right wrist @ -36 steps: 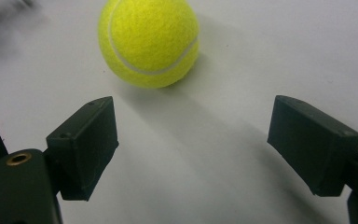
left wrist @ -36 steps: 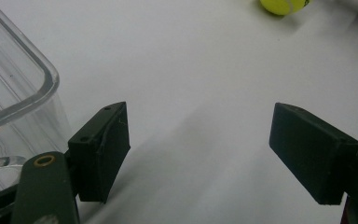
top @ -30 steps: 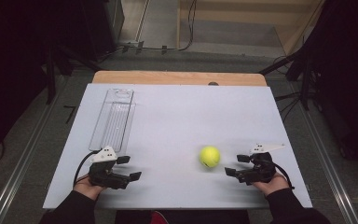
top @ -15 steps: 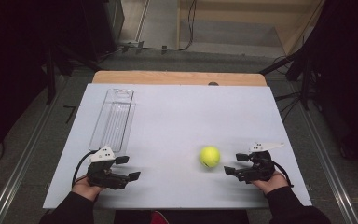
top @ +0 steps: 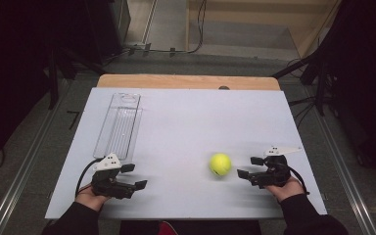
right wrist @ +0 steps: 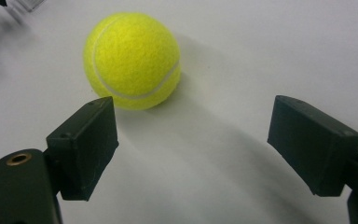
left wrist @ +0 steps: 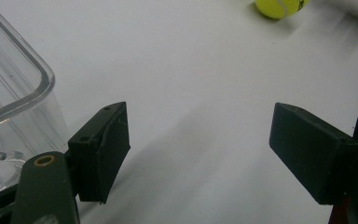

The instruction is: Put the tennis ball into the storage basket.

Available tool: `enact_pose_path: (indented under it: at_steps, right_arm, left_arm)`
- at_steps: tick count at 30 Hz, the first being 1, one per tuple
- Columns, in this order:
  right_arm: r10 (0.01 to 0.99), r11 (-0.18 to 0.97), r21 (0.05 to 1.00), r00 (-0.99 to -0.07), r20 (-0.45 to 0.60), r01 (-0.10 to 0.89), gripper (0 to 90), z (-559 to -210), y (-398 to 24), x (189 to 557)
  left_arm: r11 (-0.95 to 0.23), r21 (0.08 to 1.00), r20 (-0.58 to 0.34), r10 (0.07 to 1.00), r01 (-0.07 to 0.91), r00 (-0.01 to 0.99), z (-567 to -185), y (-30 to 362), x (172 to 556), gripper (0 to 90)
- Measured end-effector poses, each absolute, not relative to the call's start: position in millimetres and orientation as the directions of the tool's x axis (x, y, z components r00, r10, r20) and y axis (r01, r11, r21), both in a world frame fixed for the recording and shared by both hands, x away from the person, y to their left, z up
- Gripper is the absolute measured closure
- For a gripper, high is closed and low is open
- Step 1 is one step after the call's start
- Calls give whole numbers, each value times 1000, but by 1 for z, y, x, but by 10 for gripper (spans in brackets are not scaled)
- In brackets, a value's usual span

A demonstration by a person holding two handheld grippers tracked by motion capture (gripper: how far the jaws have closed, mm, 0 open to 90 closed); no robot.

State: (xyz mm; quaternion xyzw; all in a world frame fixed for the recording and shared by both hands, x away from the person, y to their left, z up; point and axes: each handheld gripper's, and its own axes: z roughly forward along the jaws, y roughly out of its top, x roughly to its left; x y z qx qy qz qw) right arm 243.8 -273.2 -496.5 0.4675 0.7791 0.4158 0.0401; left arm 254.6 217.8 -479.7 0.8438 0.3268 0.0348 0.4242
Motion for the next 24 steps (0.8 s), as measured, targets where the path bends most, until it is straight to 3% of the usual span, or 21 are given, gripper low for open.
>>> enact_pose_path:
  at_steps: [24]
  right_arm:
    - [795,220,705,-543,271,674,140,-468,-264,259]
  left_arm:
    - [-430,735,-212,588,524,781,-481,218,256,208]
